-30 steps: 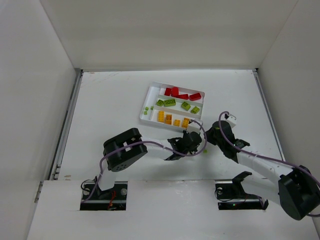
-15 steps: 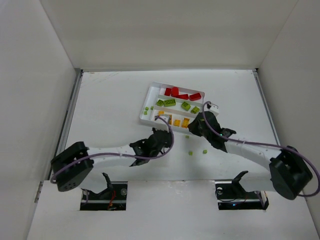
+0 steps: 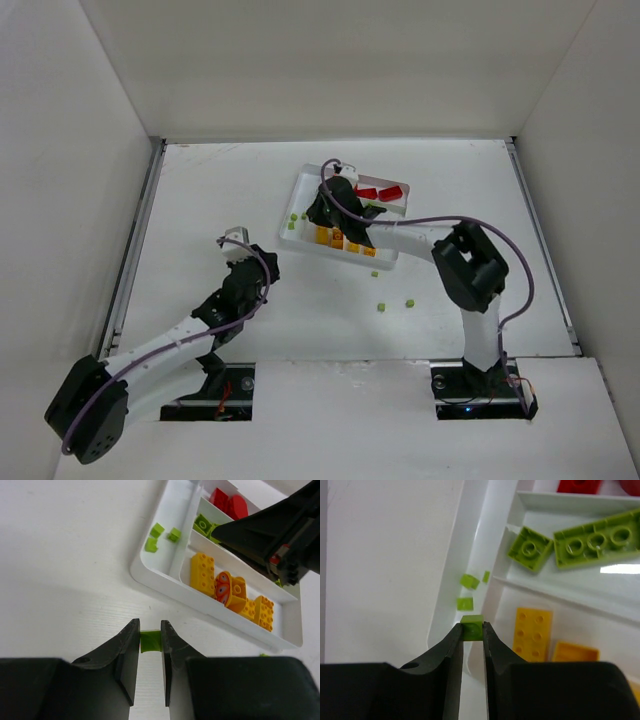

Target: Sort the legos into containers by color

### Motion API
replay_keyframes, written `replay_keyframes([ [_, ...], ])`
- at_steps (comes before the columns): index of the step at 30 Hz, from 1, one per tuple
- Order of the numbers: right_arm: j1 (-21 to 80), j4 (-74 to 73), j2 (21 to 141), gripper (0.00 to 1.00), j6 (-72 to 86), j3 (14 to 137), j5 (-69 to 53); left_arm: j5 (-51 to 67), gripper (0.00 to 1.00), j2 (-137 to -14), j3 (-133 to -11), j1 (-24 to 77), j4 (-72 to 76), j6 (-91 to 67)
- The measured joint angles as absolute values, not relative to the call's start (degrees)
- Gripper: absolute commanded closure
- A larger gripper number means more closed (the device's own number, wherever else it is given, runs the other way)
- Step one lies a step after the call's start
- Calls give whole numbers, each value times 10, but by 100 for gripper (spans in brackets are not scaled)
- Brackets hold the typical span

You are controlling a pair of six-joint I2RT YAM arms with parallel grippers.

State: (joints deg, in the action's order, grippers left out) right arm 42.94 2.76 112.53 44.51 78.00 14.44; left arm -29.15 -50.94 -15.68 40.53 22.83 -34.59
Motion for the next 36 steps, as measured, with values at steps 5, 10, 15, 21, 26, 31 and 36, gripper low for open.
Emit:
replay_keyframes([
  [5, 429, 3, 1216, 78, 434, 899, 145, -277, 84, -489, -140, 374, 231, -352],
  [10, 429, -44, 1274, 65, 426, 988, 154, -262, 84, -495, -129, 366, 236, -359],
  [15, 429, -68, 1283, 58, 422, 1001, 173, -252, 84, -511, -129, 365, 243, -361],
  [21, 429, -74, 1268, 62, 417, 984, 185, -246, 84, -545, -138, 366, 242, -361],
  [26, 425, -43, 1145, 77, 415, 845, 182, -239, 84, -613, -218, 364, 237, -352],
  [31, 420, 11, 970, 79, 416, 695, 182, -219, 84, -749, -350, 349, 249, -328],
  [36, 419, 62, 839, 76, 418, 545, 184, -202, 84, -879, -445, 329, 265, -306],
])
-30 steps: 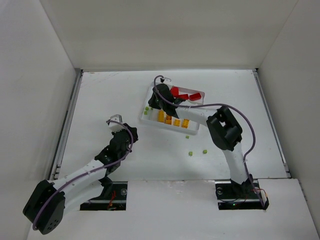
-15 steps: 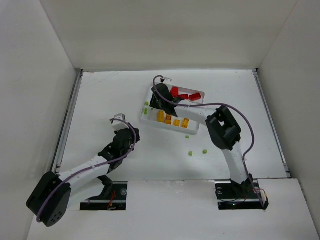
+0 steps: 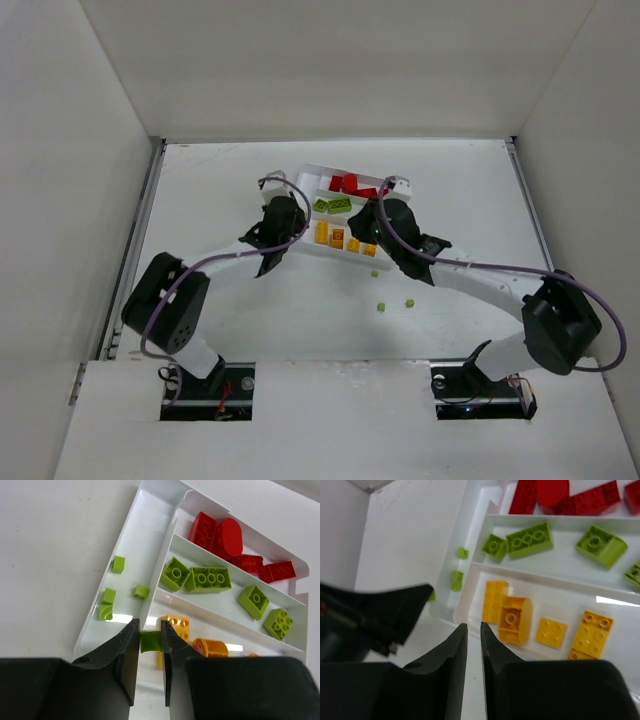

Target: Sort the legos into containers by color

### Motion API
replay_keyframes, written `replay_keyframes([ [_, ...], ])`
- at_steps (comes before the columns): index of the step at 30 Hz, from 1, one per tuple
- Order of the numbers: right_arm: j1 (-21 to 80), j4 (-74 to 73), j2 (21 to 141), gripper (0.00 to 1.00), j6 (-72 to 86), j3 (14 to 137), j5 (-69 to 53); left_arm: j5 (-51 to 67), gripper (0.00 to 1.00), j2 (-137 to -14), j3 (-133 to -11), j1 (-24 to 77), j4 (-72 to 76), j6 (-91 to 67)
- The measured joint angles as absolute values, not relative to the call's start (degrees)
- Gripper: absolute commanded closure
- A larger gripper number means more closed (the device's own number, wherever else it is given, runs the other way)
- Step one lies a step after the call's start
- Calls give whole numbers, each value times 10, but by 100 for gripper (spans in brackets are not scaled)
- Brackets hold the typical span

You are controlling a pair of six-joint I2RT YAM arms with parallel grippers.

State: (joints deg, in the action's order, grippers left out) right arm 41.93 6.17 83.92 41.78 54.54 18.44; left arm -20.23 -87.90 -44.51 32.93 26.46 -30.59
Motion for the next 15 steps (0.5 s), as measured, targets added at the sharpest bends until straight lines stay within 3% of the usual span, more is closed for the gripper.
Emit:
replay_keyframes([
  [6, 431, 67, 760, 74, 420, 406, 184, -187, 84, -1008, -554, 304, 265, -283],
  [15, 459, 65, 636, 59, 436, 278, 200, -190, 81, -1100, -651, 294, 249, -254],
])
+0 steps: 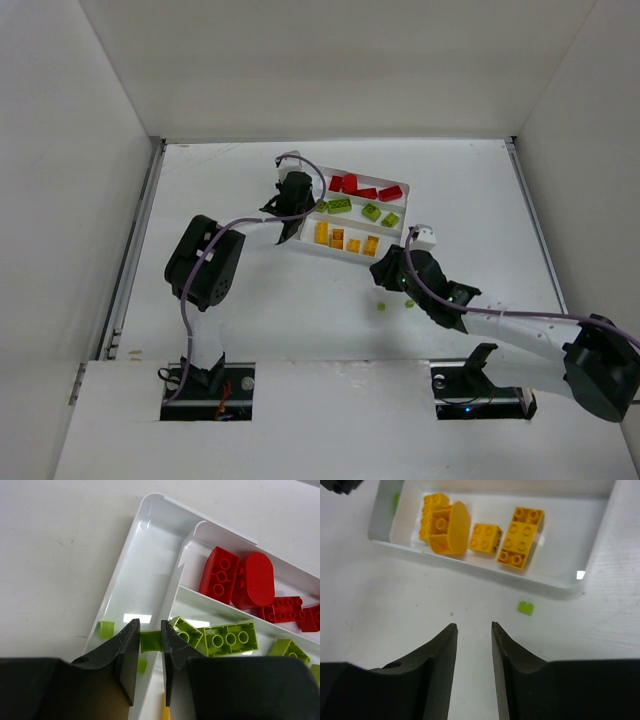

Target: Sort the legos into containers by color

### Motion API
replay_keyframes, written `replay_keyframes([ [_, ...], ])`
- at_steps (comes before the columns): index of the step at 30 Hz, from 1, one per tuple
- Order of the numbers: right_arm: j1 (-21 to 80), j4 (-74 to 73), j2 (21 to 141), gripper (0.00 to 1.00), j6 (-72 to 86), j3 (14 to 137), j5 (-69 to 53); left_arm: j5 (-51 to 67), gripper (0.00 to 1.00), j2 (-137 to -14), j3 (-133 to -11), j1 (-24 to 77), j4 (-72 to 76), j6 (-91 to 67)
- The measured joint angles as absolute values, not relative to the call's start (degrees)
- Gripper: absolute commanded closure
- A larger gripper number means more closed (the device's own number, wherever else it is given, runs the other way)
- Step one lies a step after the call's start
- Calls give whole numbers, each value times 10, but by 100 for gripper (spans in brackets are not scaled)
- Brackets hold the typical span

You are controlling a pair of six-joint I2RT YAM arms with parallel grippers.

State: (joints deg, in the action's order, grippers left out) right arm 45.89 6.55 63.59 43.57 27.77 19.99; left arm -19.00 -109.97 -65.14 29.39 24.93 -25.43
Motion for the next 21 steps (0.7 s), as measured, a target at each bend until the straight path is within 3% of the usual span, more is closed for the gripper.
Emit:
replay_keyframes([
  [5, 459, 44, 614, 54, 454, 238, 213, -200, 77, -1122, -674, 294, 241, -243],
  [11, 470, -11, 586, 57, 477, 236, 255, -212, 58, -1129, -684, 292, 233, -229],
  [13, 474, -39, 569, 62, 487, 236, 274, -214, 55, -1129, -684, 291, 233, -228],
  [17, 476, -98, 538, 85, 510, 236, 301, -214, 55, -1124, -679, 292, 234, -228],
  [19, 476, -127, 533, 87, 527, 236, 310, -215, 55, -1106, -661, 295, 233, -228],
  [21, 476, -159, 540, 80, 548, 240, 317, -215, 55, -1072, -630, 307, 234, -228],
])
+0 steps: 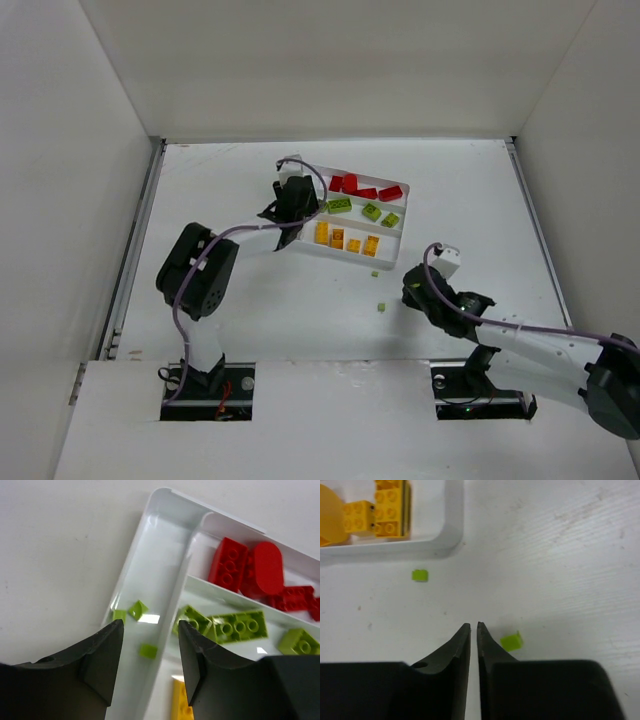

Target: Sort the legos into containers by color

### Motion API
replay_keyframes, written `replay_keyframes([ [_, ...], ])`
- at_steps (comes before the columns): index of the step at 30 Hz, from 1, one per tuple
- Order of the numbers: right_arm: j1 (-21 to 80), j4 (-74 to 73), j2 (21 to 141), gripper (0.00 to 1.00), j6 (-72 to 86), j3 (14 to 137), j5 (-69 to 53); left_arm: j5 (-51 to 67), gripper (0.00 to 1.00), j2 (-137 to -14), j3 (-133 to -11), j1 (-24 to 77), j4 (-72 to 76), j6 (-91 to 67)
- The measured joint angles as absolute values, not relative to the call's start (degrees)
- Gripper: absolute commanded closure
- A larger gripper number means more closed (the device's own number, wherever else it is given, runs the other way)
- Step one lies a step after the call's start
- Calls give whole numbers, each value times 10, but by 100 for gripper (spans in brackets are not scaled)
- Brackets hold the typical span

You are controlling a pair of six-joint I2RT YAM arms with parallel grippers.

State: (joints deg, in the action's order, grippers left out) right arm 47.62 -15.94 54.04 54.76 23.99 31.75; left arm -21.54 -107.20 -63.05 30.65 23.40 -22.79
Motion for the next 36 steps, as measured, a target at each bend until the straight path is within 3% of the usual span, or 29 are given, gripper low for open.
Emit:
replay_keyframes([
  [2, 476, -194, 555, 66, 573, 246, 326, -217, 55, -1029, -595, 328, 238, -228],
  [5, 481, -242, 573, 60, 603, 256, 346, -220, 55, -952, -531, 379, 249, -230],
  [10, 485, -290, 608, 62, 633, 278, 366, -223, 55, -837, -423, 454, 264, -236],
  [18, 472, -299, 626, 59, 636, 291, 336, -226, 55, -753, -299, 462, 274, -260],
  [24, 465, -299, 668, 60, 637, 305, 303, -224, 55, -714, -275, 461, 280, -265],
  [31, 465, -296, 738, 74, 639, 341, 290, -218, 55, -676, -254, 457, 306, -273],
  [36, 467, -291, 758, 75, 644, 355, 299, -210, 55, -688, -251, 453, 314, -275],
])
